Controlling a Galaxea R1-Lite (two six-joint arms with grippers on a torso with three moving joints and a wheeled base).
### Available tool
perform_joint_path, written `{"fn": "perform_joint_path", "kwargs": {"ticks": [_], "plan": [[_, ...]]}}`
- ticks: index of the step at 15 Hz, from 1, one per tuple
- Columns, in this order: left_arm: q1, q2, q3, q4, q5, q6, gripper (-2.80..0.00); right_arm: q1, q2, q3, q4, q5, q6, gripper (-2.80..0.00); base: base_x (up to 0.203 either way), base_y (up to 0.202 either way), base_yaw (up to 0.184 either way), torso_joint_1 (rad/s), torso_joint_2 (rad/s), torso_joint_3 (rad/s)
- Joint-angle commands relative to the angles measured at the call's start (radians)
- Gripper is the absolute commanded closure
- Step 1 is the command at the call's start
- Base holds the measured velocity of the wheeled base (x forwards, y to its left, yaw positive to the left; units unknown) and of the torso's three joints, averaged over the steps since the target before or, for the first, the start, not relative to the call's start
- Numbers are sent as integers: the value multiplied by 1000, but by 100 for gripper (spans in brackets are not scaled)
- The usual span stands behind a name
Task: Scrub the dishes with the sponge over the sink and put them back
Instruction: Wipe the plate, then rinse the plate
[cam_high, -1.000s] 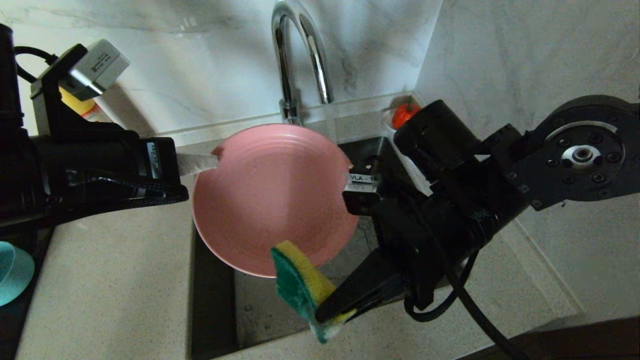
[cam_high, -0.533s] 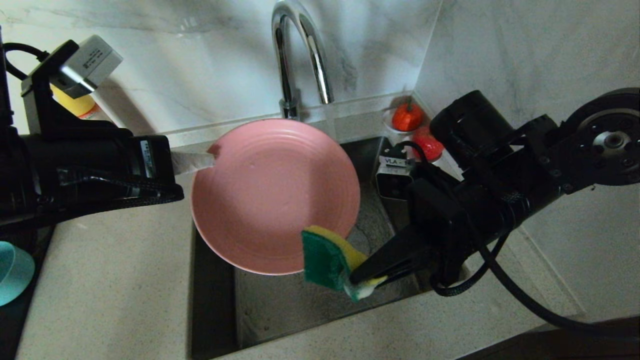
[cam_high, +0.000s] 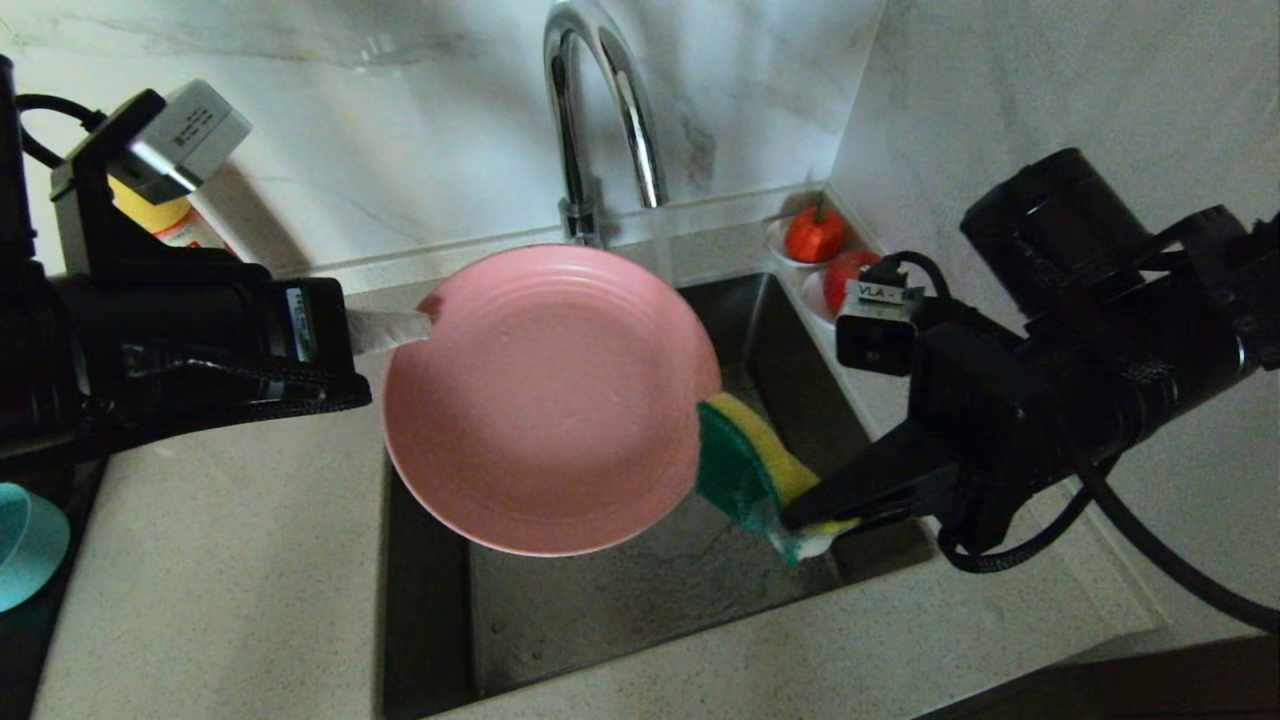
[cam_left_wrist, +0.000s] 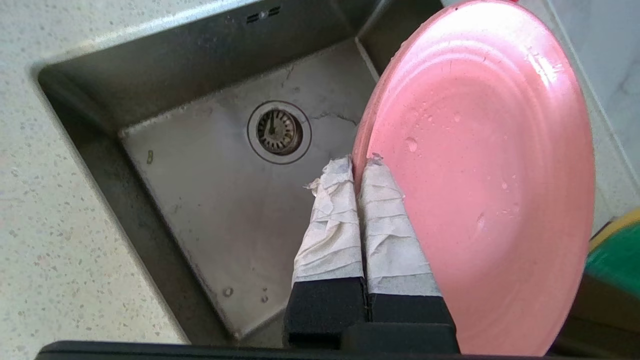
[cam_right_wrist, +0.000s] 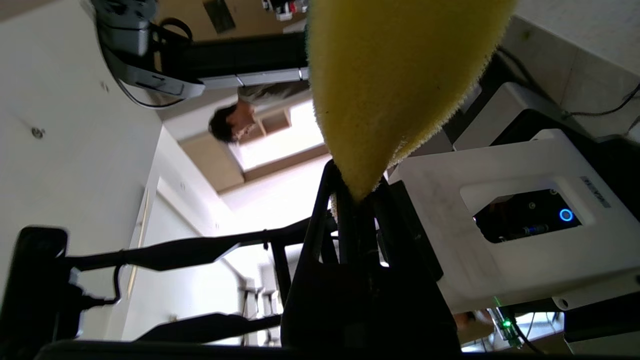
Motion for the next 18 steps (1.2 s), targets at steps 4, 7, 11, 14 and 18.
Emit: {"fn": "perform_joint_path", "kwargs": {"ticks": [4,7,11,14,18], "plan": [[0,23,26,-3,-6,-3,0,-86,-160,55,1,5,4,0,0,0,0,0,0,0],[1,51,65,-5,-4,-28,0,-159,-206,77,-5,5,2,0,0,0,0,0,0,0],[4,179,41,-85,-4,-118,0,-233,-263,149,-22,6,-30,0,0,0,0,0,0,0],[5,290,-16,-117,-6,-141,0,-261,-311,192,-24,8,-38,0,0,0,0,0,0,0],[5,412,-133,-119,1,-197,0,-271,-371,225,-29,5,-41,0,0,0,0,0,0,0]]}}
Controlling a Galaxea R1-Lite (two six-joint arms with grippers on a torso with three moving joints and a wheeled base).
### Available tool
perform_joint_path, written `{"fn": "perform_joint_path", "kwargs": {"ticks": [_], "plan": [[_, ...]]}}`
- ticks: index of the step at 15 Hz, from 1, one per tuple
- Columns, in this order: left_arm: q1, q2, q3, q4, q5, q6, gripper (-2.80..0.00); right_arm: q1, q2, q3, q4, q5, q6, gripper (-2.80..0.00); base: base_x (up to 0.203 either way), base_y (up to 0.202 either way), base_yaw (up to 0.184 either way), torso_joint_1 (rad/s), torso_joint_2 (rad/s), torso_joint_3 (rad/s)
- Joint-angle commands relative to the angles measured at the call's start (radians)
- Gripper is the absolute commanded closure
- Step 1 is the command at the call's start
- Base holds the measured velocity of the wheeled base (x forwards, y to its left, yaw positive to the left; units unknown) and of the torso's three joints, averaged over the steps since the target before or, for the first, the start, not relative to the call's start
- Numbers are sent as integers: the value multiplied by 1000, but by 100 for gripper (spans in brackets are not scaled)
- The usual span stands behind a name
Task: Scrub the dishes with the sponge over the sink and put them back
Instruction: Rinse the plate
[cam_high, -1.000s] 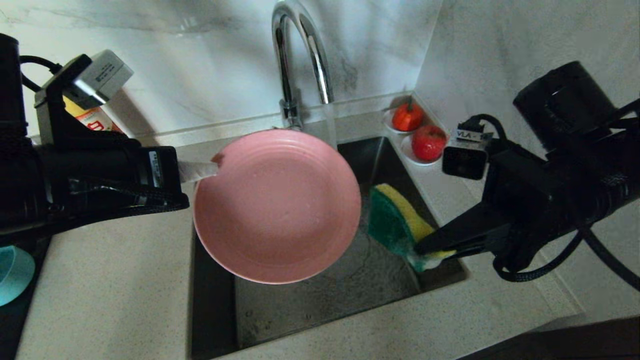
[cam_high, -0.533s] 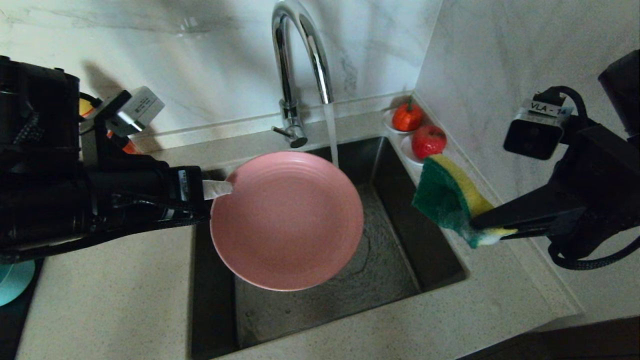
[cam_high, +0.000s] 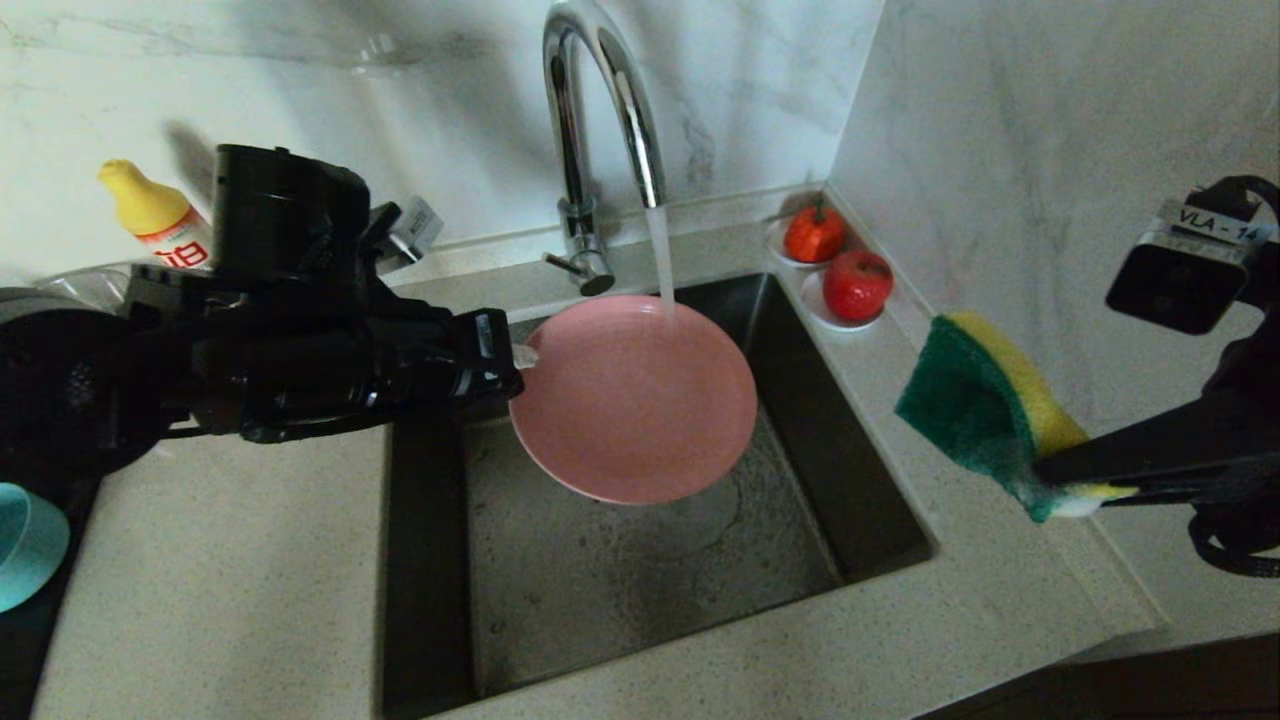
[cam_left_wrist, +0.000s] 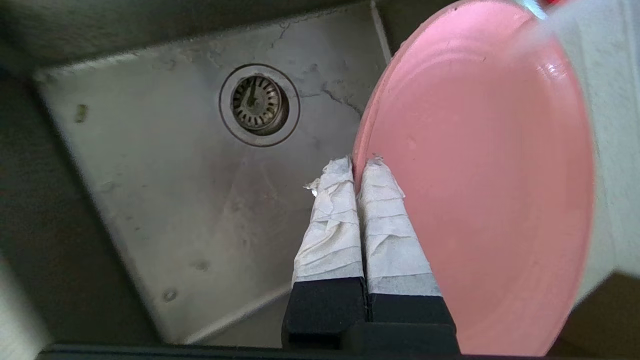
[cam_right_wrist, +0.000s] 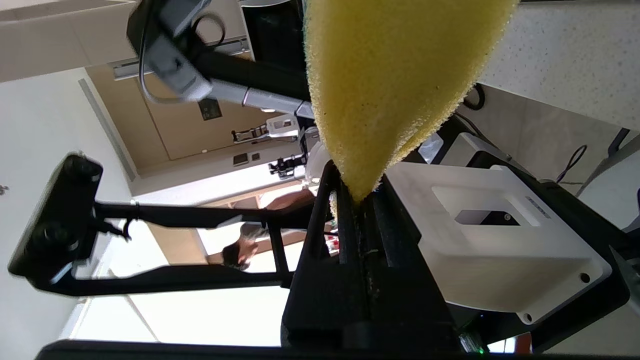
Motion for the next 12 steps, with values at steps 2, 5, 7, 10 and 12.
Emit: {"fn": "perform_joint_path", "kwargs": {"ticks": [2,5,7,10,12], "plan": [[0,116,-82,0,2,-27,0,-21,-66,33,2,6,3,0,0,0,0,0,0,0],[0,164,-118,0,5,-46,0,-34,-115,94,-57,6,7,0,0,0,0,0,0,0],[0,193,-152,1,6,-52,0,-41,-139,110,-72,6,9,0,0,0,0,0,0,0],[0,239,-216,11,6,-54,0,-54,-153,114,-72,6,9,0,0,0,0,0,0,0],[-3,266,-249,13,5,-55,0,-74,-167,134,-73,6,8,0,0,0,0,0,0,0]]}}
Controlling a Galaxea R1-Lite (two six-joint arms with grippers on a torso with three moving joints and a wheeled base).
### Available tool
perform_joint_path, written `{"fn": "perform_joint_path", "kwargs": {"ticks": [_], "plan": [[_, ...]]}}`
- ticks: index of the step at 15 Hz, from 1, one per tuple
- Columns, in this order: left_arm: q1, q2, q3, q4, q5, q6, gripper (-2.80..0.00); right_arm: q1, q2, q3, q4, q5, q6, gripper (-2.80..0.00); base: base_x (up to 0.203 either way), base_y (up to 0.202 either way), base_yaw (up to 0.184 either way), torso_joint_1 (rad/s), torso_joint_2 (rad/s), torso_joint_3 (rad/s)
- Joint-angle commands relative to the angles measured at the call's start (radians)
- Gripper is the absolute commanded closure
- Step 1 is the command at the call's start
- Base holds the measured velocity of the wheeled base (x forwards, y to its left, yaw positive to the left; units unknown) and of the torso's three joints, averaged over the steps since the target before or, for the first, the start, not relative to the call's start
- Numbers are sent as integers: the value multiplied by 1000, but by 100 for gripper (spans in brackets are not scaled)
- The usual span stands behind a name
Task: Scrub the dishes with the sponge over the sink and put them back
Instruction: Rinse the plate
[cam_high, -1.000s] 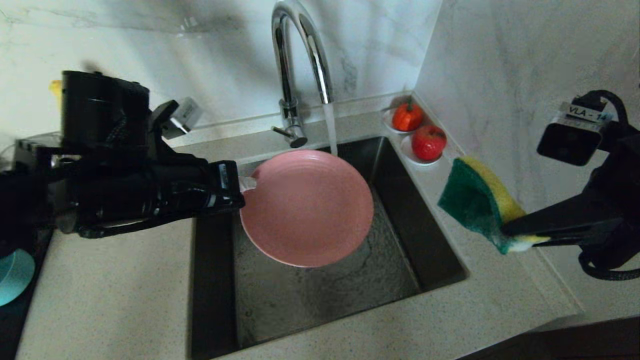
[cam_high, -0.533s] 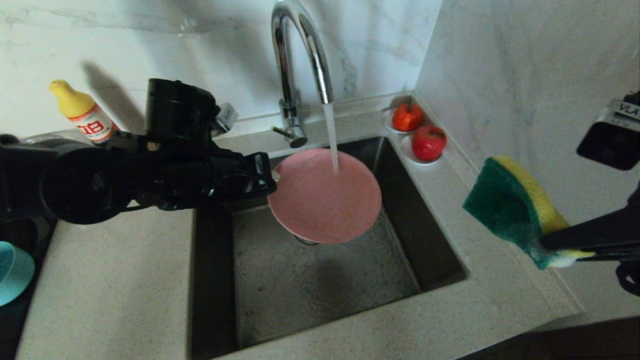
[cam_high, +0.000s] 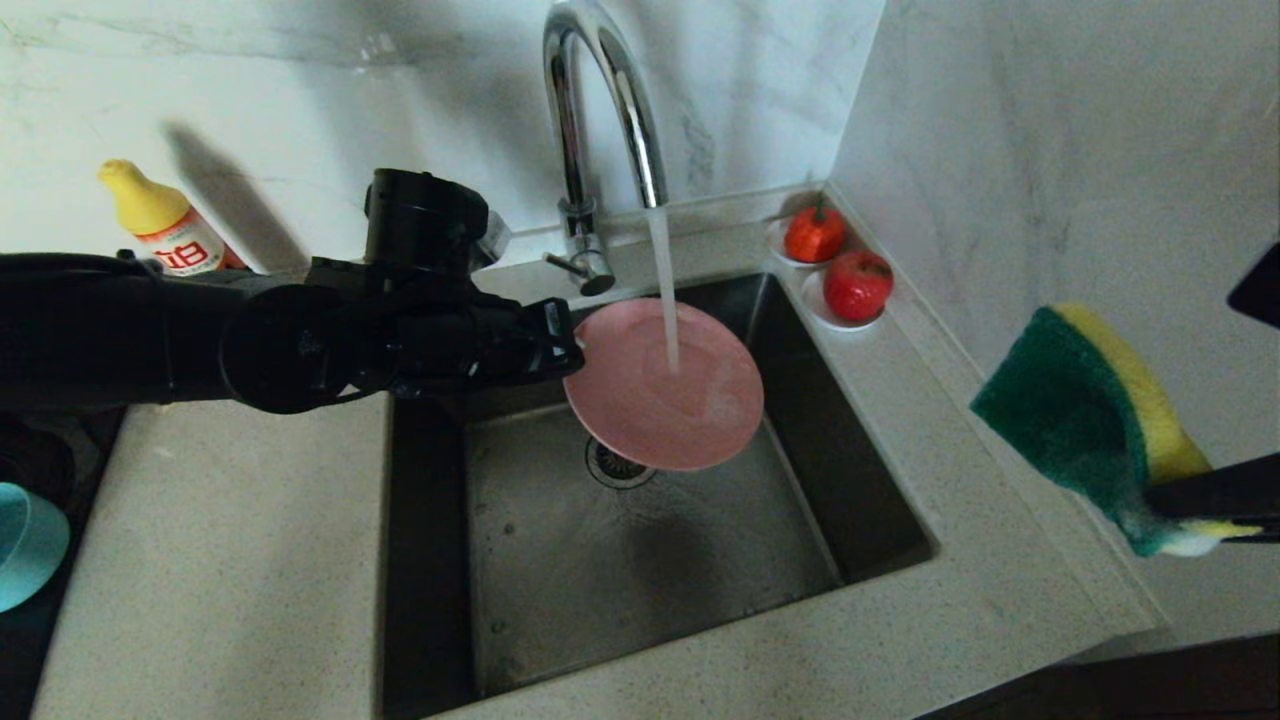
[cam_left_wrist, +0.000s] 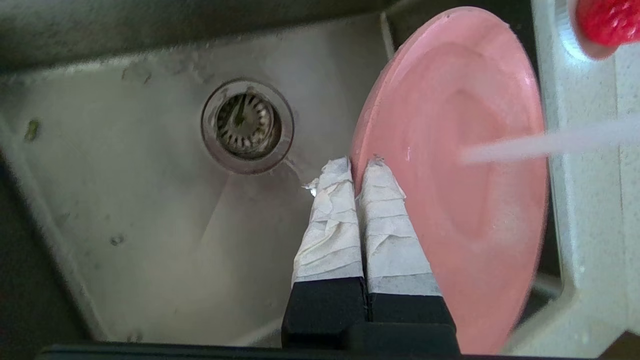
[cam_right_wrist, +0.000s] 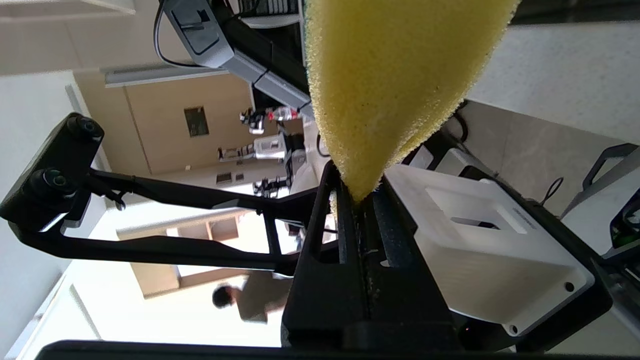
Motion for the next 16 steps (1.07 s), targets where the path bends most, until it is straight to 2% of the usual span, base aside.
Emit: {"fn": "perform_joint_path", "kwargs": {"ticks": [1,4,6,9,13,16], "plan": [[-4,49,-38,-1,-1,-2,0,-17,-22,30,0,5,2,0,0,0,0,0,0,0],[-9,93,-84,-1,-1,-2,0,-23,-26,76,-13,8,0,0,0,0,0,0,0,0],[-9,116,-120,0,-1,-2,0,-23,-35,106,-72,9,6,0,0,0,0,0,0,0],[-19,120,-131,2,-1,-2,0,-23,-46,106,-78,10,8,0,0,0,0,0,0,0],[-12,51,-78,29,12,7,0,-23,-55,109,-78,9,9,0,0,0,0,0,0,0],[14,-51,25,36,81,51,0,-23,-53,137,-83,8,6,0,0,0,0,0,0,0]]}}
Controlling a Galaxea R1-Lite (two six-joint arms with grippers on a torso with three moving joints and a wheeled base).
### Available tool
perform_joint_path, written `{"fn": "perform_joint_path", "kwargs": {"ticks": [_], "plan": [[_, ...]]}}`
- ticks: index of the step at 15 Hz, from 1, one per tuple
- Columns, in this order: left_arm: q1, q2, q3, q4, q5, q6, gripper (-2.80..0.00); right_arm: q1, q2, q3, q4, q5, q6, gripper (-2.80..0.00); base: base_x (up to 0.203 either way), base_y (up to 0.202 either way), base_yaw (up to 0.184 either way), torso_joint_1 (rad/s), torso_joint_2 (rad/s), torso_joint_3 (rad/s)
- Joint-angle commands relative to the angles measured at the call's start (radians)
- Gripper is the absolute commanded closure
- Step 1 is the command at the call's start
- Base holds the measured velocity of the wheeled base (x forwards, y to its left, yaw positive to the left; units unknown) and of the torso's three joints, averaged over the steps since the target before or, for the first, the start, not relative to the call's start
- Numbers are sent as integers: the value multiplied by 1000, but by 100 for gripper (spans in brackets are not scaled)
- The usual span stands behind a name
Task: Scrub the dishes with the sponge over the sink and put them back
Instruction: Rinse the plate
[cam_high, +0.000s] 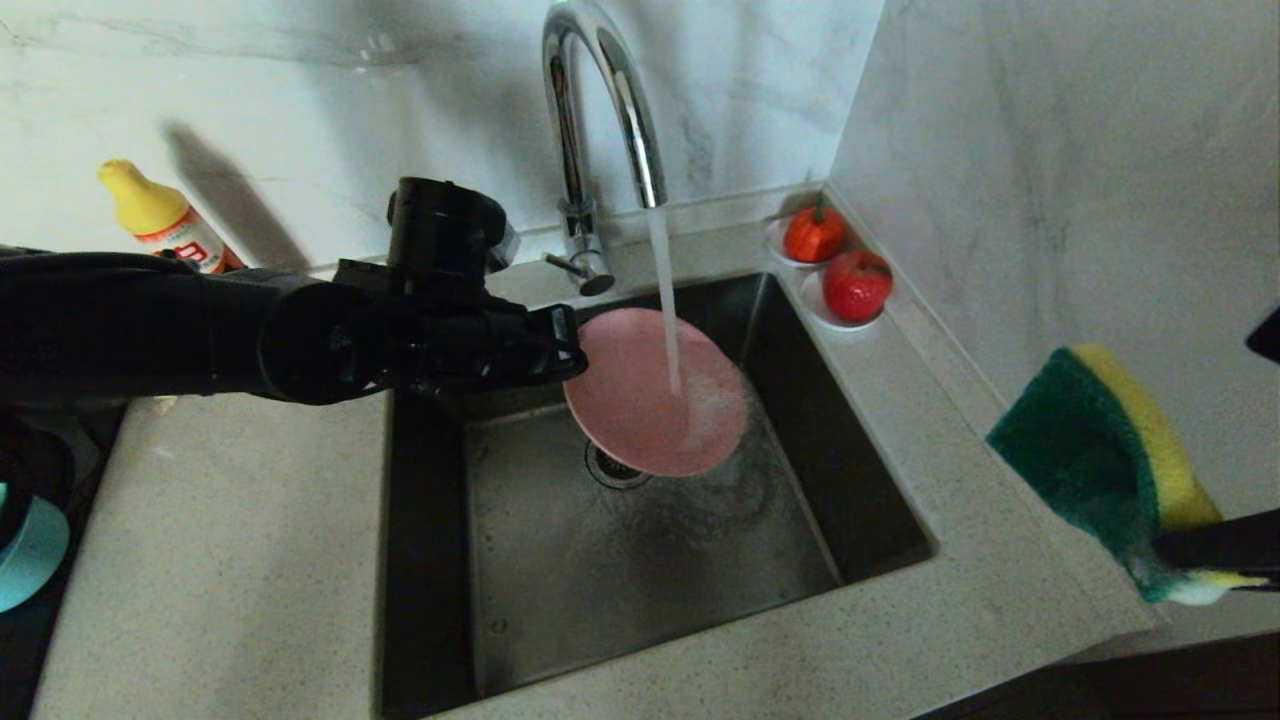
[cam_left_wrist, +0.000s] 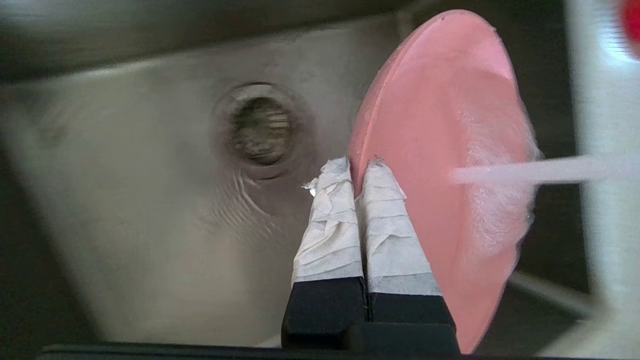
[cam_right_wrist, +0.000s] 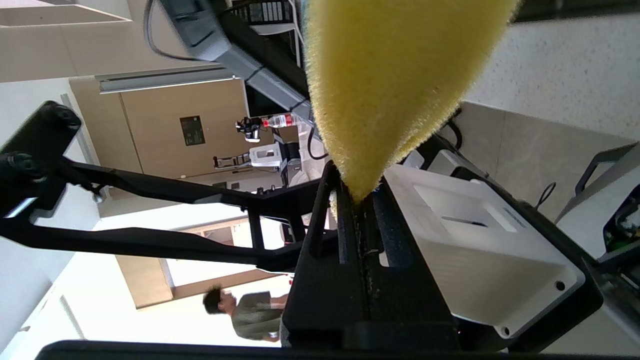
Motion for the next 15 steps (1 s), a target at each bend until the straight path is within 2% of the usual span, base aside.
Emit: {"fn": "perform_joint_path", "kwargs": {"ticks": [1,5,8,9,11,15], "plan": [[14,-120,104,0,53,40,0,-1,1,18,0,5,2,0,0,0,0,0,0,0],[40,-296,271,-9,140,102,0,-22,17,54,-12,2,-2,0,0,0,0,0,0,0],[44,-391,307,-15,278,290,0,-42,1,63,-12,-1,-1,0,0,0,0,0,0,0],[44,-423,307,-15,300,352,0,-59,4,75,-15,-1,-4,0,0,0,0,0,0,0],[44,-482,323,-16,352,515,0,-107,-3,97,-39,4,-5,0,0,0,0,0,0,0],[44,-499,337,-30,391,763,0,-109,-67,106,-42,3,-4,0,0,0,0,0,0,0]]}}
